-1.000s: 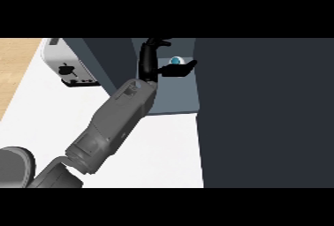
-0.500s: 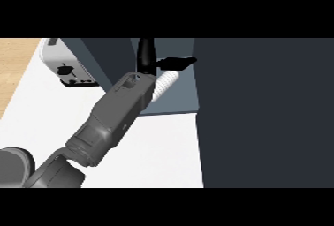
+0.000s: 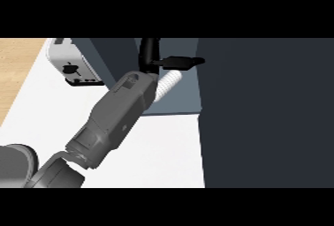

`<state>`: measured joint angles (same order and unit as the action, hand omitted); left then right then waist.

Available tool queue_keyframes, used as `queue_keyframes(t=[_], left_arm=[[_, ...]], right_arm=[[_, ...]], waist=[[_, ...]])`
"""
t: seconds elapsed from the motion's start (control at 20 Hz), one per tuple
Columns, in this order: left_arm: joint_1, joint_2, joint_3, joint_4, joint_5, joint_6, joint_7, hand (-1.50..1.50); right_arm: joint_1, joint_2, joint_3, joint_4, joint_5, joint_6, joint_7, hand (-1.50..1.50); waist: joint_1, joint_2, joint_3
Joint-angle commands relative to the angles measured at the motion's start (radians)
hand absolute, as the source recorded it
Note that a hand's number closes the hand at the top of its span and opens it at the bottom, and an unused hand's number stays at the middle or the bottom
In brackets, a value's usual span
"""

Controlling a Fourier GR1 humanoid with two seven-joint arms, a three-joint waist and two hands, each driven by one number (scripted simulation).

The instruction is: Pick up the bottled water, place it into the cabinet and close the cabinet

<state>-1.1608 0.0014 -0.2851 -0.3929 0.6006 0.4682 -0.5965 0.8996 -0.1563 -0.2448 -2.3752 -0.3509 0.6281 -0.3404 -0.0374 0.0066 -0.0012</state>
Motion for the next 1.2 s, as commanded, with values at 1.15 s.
queue_keyframes(t=[1.15], left_arm=[[0.738, 0.061, -0.386, -0.995, -0.049, 0.093, 0.184, -1.5]], right_arm=[[0.019, 0.002, 0.049, -0.183, -0.035, -0.064, 0.13, -1.5]], waist=[[0.054, -0.016, 0.0]])
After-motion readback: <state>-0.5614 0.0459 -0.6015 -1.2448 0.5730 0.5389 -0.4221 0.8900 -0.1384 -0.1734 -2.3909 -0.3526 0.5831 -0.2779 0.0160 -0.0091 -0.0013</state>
